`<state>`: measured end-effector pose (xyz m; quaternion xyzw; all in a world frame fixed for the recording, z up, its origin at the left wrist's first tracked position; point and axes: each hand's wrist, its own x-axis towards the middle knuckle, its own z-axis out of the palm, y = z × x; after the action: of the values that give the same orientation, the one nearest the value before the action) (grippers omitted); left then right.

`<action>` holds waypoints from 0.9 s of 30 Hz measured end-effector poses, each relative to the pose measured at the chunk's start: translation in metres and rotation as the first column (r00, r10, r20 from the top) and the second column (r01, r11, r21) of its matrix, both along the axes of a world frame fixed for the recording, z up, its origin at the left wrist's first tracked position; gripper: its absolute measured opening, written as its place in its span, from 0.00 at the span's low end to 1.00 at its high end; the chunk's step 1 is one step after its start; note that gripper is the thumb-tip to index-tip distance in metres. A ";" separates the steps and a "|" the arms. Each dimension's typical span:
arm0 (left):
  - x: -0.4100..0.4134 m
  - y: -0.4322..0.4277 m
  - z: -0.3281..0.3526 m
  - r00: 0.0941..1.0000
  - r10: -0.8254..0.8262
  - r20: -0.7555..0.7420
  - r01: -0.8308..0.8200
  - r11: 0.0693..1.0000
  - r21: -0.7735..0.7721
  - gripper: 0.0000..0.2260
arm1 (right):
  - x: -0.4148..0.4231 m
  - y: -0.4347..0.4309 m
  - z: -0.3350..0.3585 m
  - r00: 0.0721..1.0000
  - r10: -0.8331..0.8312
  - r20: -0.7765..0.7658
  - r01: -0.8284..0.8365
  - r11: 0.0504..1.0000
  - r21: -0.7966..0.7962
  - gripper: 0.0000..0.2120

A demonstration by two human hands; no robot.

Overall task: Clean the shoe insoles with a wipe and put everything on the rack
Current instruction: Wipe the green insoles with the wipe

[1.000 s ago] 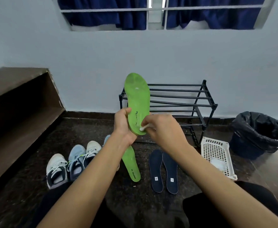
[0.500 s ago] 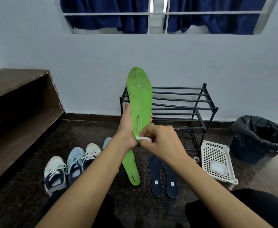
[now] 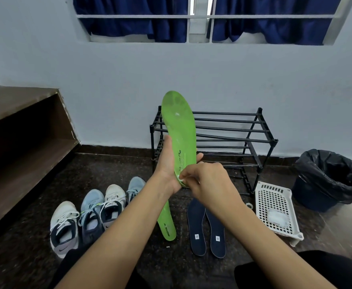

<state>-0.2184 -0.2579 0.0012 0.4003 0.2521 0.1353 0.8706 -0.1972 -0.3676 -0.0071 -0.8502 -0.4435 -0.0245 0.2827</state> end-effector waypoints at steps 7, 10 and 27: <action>0.007 0.002 0.002 1.000 0.016 0.008 -0.016 1.000 0.017 0.34 | 0.005 0.004 0.007 0.974 0.050 -0.223 0.019 0.954 0.300 0.05; 0.005 0.003 0.002 1.000 -0.006 -0.013 0.006 1.000 -0.017 0.35 | 0.006 0.002 0.005 0.979 0.086 -0.184 -0.037 0.965 0.258 0.06; 0.002 0.008 -0.006 1.000 0.003 -0.018 -0.003 1.000 0.011 0.33 | 0.004 0.005 -0.006 0.972 0.076 -0.220 -0.025 0.974 0.223 0.07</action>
<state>-0.2165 -0.2502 -0.0045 0.4061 0.2596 0.1343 0.8658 -0.1927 -0.3625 -0.0130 -0.7994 -0.4245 0.0315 0.4241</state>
